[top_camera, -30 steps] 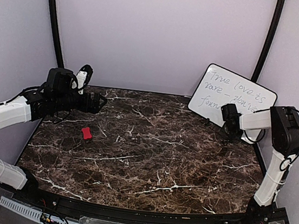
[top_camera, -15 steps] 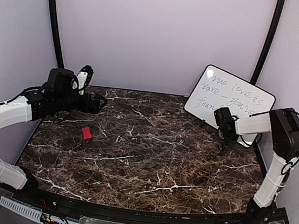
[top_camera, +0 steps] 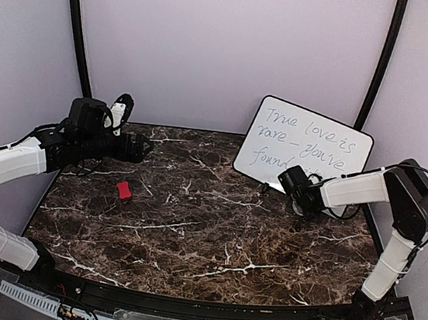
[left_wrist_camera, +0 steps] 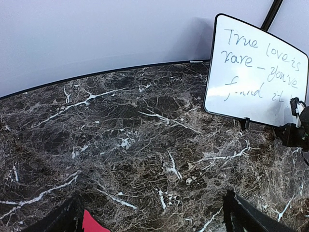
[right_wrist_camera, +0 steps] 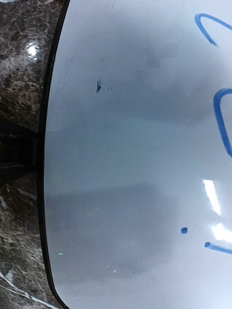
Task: Erase the whiteboard
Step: Move the whiteboard to the center of the board.
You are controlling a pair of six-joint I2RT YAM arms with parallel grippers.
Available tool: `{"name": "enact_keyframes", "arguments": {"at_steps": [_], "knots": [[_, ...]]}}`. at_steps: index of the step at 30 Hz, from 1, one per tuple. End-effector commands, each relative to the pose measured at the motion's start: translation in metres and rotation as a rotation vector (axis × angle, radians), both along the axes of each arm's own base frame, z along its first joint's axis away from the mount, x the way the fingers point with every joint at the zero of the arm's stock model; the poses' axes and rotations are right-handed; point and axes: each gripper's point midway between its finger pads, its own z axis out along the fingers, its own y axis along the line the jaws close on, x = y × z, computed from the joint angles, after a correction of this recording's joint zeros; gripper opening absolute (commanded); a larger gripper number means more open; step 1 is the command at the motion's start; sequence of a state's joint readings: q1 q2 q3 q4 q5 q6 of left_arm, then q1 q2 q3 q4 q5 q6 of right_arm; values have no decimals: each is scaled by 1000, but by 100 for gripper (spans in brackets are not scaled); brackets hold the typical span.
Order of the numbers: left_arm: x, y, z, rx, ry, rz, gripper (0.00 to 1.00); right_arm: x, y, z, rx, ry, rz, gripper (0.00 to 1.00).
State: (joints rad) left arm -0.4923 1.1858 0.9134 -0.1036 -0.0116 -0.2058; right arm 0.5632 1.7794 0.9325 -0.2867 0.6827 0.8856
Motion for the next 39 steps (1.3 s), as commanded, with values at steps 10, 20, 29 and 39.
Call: {"name": "enact_keyframes", "arguments": {"at_steps": [10,20,29,39], "knots": [[-2,-2,6,-16,-16,-9,99,-48,86,6,55,-37,98,0],[-2,-2,6,-20,-13,-8,99,-67,139,17,48,-54,207,29],[-6,-8,2,-27,1,-45,99,-88,179,57,111,-96,380,72],[-2,-34,-13,-48,87,-95,99,-94,215,205,230,-342,749,99]]}}
